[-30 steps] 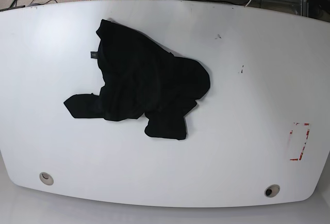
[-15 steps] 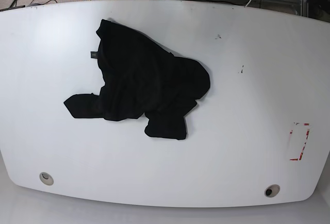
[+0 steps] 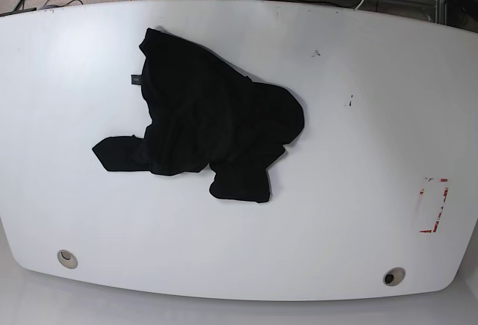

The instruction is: Layout the t-shirt on the table in an organized manner, then fold the t-shirt properly

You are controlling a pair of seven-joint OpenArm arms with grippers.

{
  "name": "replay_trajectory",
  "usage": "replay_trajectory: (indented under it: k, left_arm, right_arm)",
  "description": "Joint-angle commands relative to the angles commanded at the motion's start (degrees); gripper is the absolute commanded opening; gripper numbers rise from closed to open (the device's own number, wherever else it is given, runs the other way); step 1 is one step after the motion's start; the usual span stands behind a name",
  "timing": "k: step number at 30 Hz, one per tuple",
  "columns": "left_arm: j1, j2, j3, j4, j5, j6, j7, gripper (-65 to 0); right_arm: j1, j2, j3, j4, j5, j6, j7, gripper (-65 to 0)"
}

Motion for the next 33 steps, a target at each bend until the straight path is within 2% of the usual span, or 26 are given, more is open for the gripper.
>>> replay_trajectory:
  k: [8, 12, 18, 28, 33]
  left_arm:
    - [-1.5, 2.0, -1.0, -3.1, 3.2, -0.2, -6.9, -64.9]
    - [-0.3, 1.5, -0.4, -0.5, 4.2, -0.1, -8.9, -64.5]
    - [3.5, 1.3, 0.1, 7.2, 2.9, 0.0, -9.4, -64.2]
    - [11.5, 1.8, 0.2, 23.9, 0.3, 0.2, -9.1, -64.7]
    - [10.0, 2.3, -0.6, 23.0, 0.5, 0.5, -7.9, -64.7]
  right_arm:
    - [1.5, -0.2, 1.7, -2.1, -0.6, 0.19, 1.2, -52.5]
    - [1.5, -0.4, 1.9, -1.7, -0.6, -0.09, 1.2, -52.3]
    - [0.2, -1.8, 2.3, 2.0, -0.6, -0.14, 0.8, -52.5]
    - [-4.2, -4.1, 2.4, 14.2, -0.7, 0.01, 0.9, -52.6]
    - [-3.6, -3.9, 1.9, 15.2, -1.1, 0.06, 1.0, -52.5]
